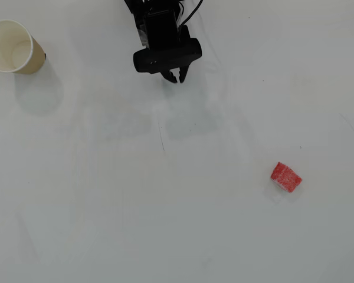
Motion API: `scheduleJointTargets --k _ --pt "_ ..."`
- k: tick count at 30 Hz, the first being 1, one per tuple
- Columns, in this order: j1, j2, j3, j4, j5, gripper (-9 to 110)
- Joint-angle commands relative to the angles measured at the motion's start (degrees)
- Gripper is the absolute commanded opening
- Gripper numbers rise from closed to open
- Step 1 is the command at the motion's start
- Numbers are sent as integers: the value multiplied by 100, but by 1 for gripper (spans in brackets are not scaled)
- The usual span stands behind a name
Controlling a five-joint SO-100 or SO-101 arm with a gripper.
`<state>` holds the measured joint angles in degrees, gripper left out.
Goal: Pick up the cube and drop it in the cup.
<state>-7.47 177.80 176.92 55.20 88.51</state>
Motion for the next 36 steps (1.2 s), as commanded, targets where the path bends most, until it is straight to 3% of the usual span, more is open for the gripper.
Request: scheduleJointTargets --k 1,12,36 --pt "79 185 193 -773 -53 1" --pt "79 193 193 -2575 -53 1" --pt "-545 193 193 -3366 -53 0"
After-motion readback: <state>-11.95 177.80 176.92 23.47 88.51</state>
